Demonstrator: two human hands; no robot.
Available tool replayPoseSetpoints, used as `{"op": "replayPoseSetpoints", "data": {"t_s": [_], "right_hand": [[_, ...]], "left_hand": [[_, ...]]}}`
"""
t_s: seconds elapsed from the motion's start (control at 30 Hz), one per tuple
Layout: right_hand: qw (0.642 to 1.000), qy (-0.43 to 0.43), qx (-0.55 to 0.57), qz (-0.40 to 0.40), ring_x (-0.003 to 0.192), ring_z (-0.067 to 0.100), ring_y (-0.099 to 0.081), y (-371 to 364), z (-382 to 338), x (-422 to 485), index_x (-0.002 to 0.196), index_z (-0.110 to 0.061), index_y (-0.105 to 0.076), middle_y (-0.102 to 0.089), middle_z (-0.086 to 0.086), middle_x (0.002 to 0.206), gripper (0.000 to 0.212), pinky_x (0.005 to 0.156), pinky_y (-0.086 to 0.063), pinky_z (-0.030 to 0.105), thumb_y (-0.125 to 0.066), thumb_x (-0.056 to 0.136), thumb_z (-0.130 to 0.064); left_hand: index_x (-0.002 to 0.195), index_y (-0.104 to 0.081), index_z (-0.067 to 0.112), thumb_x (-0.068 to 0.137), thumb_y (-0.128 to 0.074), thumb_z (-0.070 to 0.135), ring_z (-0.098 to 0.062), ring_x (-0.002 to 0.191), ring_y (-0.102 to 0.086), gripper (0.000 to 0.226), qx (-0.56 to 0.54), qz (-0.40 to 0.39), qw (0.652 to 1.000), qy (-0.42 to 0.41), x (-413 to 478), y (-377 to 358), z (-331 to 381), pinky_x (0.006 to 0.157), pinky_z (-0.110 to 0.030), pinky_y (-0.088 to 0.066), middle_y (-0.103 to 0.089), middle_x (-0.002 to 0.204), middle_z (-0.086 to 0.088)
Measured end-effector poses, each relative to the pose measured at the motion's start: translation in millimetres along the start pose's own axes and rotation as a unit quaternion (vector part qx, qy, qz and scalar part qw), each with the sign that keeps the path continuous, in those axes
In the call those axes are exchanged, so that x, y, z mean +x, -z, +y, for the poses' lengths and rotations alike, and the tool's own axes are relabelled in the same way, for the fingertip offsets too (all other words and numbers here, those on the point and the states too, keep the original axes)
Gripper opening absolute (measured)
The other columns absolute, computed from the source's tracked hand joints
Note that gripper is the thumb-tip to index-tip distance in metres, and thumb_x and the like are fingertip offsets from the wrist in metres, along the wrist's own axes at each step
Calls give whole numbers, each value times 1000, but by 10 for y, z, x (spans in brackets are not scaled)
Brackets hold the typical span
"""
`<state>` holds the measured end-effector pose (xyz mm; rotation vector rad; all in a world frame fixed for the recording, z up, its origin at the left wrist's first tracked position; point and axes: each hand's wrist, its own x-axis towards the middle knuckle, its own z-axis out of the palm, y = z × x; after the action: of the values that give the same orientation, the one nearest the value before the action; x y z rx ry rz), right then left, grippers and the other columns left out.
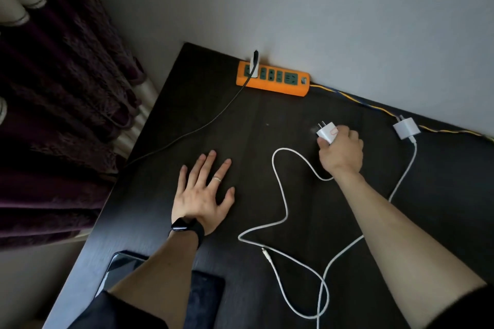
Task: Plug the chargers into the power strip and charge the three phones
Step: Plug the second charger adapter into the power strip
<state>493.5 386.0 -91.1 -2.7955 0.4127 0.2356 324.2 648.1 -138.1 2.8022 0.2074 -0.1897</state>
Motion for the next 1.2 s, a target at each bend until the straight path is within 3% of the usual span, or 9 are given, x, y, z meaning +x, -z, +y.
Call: {"op": "replayPoseSetpoints", "data": {"t_s": [0.17, 0.3, 0.43, 0.7, 0.83, 1.03, 1.2], "right_hand": [[989, 139, 39, -8, 119, 36, -54, 194, -476, 177, 149, -17, -38, -37, 13, 143, 55, 101, -44, 42, -58, 98, -25], [974, 224, 7, 5, 123, 39, -52, 376, -977, 385, 146, -11, -39, -43, 17, 142, 57, 102, -43, 45, -63, 95, -17], [971, 238, -4, 12, 125, 38, -51, 399, -1208, 524, 139, -7, -43, -47, 19, 139, 52, 102, -43, 44, -66, 93, -10], [962, 271, -23, 15, 129, 36, -49, 185, -1403, 645, 143, -8, -46, -42, 16, 145, 55, 111, -39, 43, -66, 92, -5], [941, 317, -120, 17, 125, 42, -49, 212, -1490, 744, 142, -4, -47, -42, 20, 143, 59, 105, -41, 45, -68, 87, 1], [901, 376, -216, -12, 115, 45, -54, 251, -1737, 855, 127, 1, -59, -53, 23, 128, 47, 96, -50, 47, -68, 81, 3], [925, 341, -167, 6, 119, 45, -52, 236, -1777, 789, 135, -3, -50, -49, 24, 134, 55, 98, -47, 48, -72, 85, -3]], "left_hand": [[154, -4, 46, 94, -29, 63, -13, 152, 5, 67, -1, -12, 1000, 2, 35, 40, -6, 123, -47, 1, 2, 165, 10], [153, -1, 47, 94, -27, 64, -12, 151, 8, 67, 1, -21, 1000, 5, 20, 46, 3, 123, -46, 3, 7, 165, 11], [153, 1, 48, 94, -26, 64, -12, 151, 10, 67, 2, -28, 1000, 5, 9, 48, 3, 122, -49, 6, 9, 165, 11], [152, 8, 49, 94, -22, 65, -9, 149, 21, 67, 5, -38, 999, 9, 26, 53, -6, 120, -54, 11, 21, 162, 13], [152, 4, 49, 94, -24, 64, -9, 149, 19, 67, 7, -36, 999, 13, 40, 42, -28, 120, -53, 11, 18, 163, 13], [152, 6, 48, 94, -22, 65, -9, 149, 20, 67, 8, -42, 999, 16, 35, 50, -19, 120, -53, 11, 19, 163, 13], [152, 5, 48, 94, -23, 65, -10, 149, 20, 67, 7, -46, 999, 14, 40, 54, -1, 120, -54, 10, 18, 163, 13]]}}
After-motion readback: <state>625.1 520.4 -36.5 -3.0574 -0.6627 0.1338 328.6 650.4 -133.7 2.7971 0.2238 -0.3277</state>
